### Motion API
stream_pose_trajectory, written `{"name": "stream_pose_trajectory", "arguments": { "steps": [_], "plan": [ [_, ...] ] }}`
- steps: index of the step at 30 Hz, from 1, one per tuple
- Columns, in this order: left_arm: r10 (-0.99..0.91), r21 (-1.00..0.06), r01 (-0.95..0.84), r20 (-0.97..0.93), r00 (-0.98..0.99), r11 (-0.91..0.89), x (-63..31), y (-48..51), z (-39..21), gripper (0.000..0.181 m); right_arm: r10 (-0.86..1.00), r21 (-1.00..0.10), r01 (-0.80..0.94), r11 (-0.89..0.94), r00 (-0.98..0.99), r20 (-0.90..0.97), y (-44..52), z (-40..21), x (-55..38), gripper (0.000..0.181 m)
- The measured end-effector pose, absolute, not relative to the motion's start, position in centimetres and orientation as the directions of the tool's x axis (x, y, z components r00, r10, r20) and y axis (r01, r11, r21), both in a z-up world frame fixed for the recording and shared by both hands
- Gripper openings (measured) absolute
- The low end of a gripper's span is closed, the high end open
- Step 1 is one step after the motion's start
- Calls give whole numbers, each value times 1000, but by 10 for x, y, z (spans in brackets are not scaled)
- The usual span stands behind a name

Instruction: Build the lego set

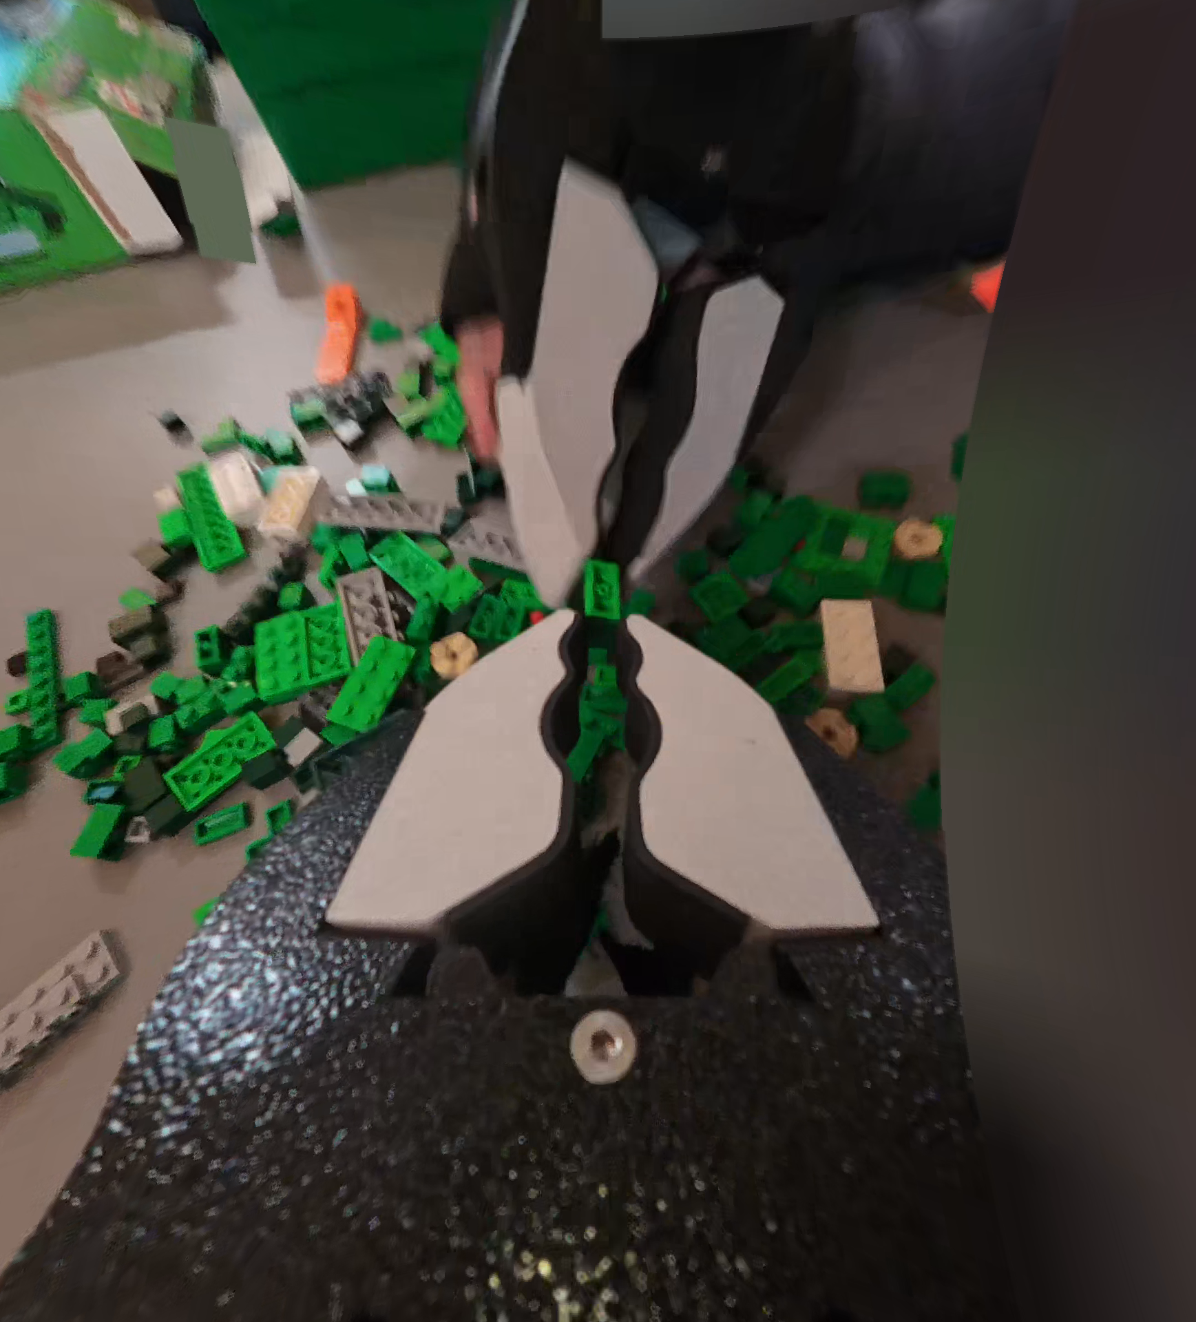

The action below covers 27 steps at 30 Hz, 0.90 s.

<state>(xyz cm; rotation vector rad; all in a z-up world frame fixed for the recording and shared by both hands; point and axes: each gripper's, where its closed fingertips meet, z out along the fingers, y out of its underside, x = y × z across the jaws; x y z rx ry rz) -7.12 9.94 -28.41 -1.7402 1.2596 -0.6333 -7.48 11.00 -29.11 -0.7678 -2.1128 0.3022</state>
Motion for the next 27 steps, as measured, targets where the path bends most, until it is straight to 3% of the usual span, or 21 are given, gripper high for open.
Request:
{"name": "stream_pose_trajectory", "arguments": {
  "steps": [2,4,6,9,11,14,18,21,27],
  "plan": [
    [-936,-836,-527,-46,350,-156,-71,97,-295,8,407,-209,426,880,-451,794,122,-292,-75,7],
    [-934,-846,-482,49,354,-227,-69,95,-297,8,298,-106,415,904,-431,852,129,-290,-77,7],
    [-921,-854,-457,64,384,-250,-73,100,-295,8,301,-93,438,894,-437,847,135,-294,-75,8],
    [-885,-863,-456,-22,464,-218,-83,114,-291,8,509,-323,444,836,-404,760,127,-292,-77,7],
    [-868,-851,-473,-44,495,-227,-86,119,-294,16,533,-346,458,819,-386,752,131,-287,-75,7],
    [-850,-827,-519,-101,516,-216,-87,124,-301,40,463,-258,468,845,-400,791,136,-291,-74,8],
    [-852,-833,-543,-205,482,-107,-78,121,-293,31,307,-100,445,890,-423,853,134,-294,-78,7],
    [-875,-850,-512,-148,460,-125,-73,114,-291,18,196,-7,419,908,-410,891,132,-288,-82,7],
    [-879,-879,-432,-33,475,-201,-73,114,-287,15,-71,206,357,911,-357,932,133,-278,-87,8]
  ]
}}
